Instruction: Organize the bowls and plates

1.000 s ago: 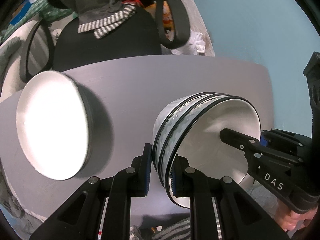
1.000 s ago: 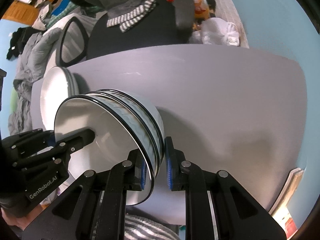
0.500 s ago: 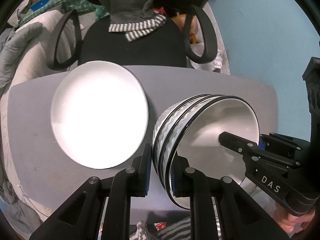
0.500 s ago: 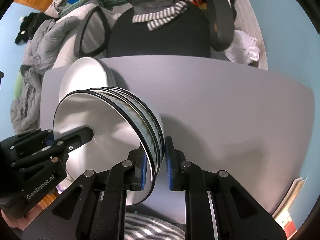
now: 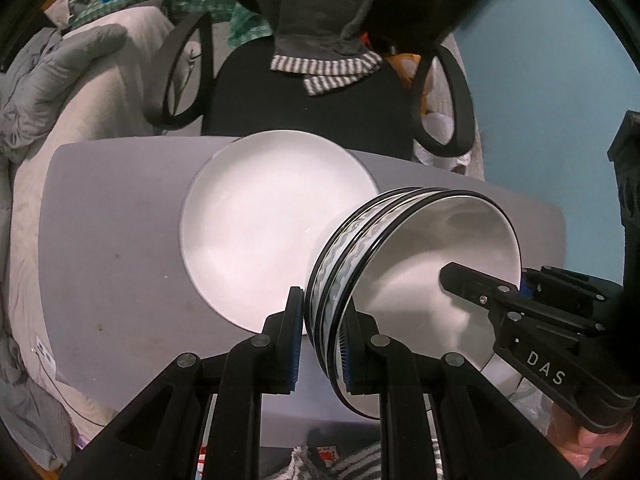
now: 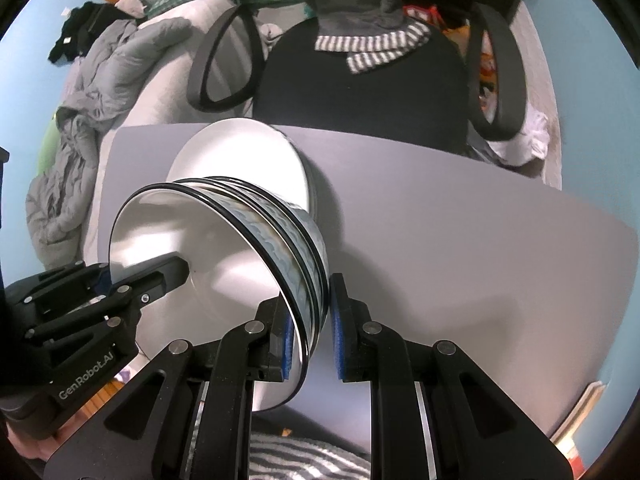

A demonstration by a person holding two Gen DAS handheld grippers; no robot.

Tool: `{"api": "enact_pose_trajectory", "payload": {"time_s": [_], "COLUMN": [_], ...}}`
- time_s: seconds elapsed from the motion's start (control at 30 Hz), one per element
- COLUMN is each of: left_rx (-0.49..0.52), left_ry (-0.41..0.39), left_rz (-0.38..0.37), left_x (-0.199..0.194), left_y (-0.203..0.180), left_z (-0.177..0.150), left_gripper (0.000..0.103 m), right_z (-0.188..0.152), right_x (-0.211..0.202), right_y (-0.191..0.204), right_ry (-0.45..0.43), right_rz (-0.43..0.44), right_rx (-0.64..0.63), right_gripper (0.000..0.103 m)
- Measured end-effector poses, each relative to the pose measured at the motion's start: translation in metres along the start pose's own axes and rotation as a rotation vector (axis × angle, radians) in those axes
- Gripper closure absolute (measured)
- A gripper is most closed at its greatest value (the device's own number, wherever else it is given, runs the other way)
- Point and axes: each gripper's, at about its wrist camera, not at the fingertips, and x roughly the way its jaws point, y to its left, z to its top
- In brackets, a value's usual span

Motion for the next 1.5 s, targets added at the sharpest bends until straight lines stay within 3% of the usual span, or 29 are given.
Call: {"api": "enact_pose_trajectory", "payload": {"time_s": [0.53,0.97,1.5], "left_rx": [-0.07,-0.053,-0.053], "left_ry": [0.055,0.108,0.1], "left_rz": [-0.002,-0.001,-0.014], "left_x": [0.019,0.037,0.039], "left_y": [0.049,0.059,0.064], "left_z": [0.013,0.016,0.016], "left_gripper": [0.088,0.088,0.088], "right_z": [0.028,0.032,0.038], "right_x": [0.037,0.057,0.062], "right_y": [0.038,0.039,0.048], "right_ry": [0.069,0.11,0.131], "right_rz": [-0.032,-0.029,-0.066], "right_rx": [-0.04,-0.013,-0.036], "right_gripper": [0.087,0.087,0.085]}}
